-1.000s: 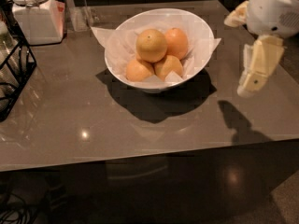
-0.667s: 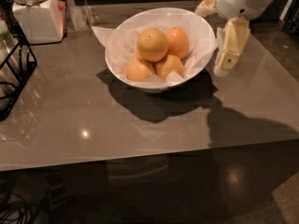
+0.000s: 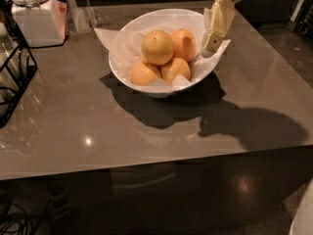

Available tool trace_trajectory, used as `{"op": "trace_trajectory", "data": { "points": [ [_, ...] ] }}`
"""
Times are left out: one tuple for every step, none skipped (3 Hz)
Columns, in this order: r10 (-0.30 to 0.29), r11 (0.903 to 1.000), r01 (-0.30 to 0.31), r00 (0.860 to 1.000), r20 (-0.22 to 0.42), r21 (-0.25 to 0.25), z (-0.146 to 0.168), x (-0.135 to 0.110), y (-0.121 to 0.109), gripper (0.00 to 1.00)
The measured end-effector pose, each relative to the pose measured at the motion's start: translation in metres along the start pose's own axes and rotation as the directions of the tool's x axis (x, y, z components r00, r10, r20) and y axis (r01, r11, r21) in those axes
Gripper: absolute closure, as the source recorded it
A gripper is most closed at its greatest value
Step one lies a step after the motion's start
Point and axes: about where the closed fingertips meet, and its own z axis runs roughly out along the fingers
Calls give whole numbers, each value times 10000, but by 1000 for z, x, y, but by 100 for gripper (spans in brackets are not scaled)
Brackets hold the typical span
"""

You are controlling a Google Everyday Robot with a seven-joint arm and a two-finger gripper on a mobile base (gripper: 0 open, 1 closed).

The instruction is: Pick orange from white bowl

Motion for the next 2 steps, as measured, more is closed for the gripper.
{"op": "trace_trajectory", "data": {
  "points": [
    [63,10000,-62,9996,265,-37,15,-1,-6,0],
    [-134,9953,189,9982,582,-948,62,-13,-19,0]
  ]
}}
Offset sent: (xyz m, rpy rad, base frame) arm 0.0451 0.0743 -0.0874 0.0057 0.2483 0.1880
